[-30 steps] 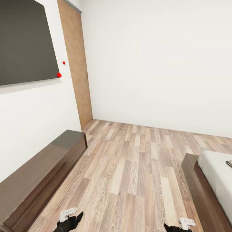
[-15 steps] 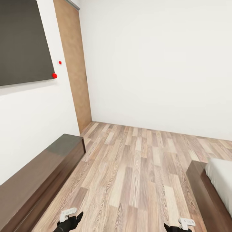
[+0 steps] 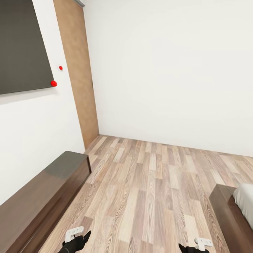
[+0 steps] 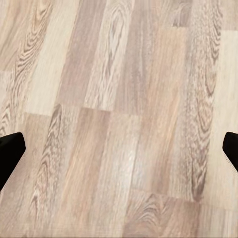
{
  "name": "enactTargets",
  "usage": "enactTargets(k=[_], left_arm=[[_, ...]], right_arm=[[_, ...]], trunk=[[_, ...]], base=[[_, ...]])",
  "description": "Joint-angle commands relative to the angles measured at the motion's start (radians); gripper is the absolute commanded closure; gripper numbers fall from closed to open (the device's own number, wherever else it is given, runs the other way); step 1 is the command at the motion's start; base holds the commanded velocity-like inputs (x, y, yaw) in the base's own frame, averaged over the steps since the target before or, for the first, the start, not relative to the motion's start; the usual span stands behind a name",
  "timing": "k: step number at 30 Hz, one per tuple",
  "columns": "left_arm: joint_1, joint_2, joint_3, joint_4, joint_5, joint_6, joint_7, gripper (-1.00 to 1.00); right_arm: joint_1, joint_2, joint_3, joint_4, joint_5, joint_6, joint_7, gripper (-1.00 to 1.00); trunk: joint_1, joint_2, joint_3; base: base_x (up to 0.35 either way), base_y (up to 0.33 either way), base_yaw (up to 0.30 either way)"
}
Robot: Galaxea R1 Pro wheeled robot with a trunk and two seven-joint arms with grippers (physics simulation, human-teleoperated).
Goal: In the bedroom, move the book from the bed onto either nightstand, and place the two sandals side by side next to the bed.
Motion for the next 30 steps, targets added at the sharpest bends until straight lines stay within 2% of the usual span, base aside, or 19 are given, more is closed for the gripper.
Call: enactTargets(k=[1, 19, 23, 30], left_arm=[[-0.001, 0.0, -0.008, 0.001, 0.01, -0.003, -0.004, -1.0], [-0.001, 0.001, -0.008, 0.001, 0.01, -0.003, -0.004, -1.0], [-0.001, 0.001, -0.008, 0.001, 0.01, -0.003, -0.004, -1.0], [-0.001, 0.0, -0.008, 0.001, 0.01, -0.003, -0.004, -1.0]], right_arm=[[-0.001, 0.0, 0.008, 0.003, -0.011, -0.004, 0.006, -1.0], [-0.001, 0.0, 0.008, 0.003, -0.011, -0.004, 0.006, -1.0], [-0.001, 0.0, 0.008, 0.003, -0.011, -0.004, 0.006, -1.0], [-0.001, 0.0, 0.008, 0.003, -0.011, -0.004, 0.006, -1.0]], trunk=[[0.001, 0.0, -0.001], [0.001, 0.0, -0.001], [0.001, 0.0, -0.001], [0.001, 0.0, 0.002]], base=[[0.329, 0.0, 0.0], [0.318, -0.053, 0.0], [0.126, -0.017, -0.036], [0.016, -0.002, -0.231]])
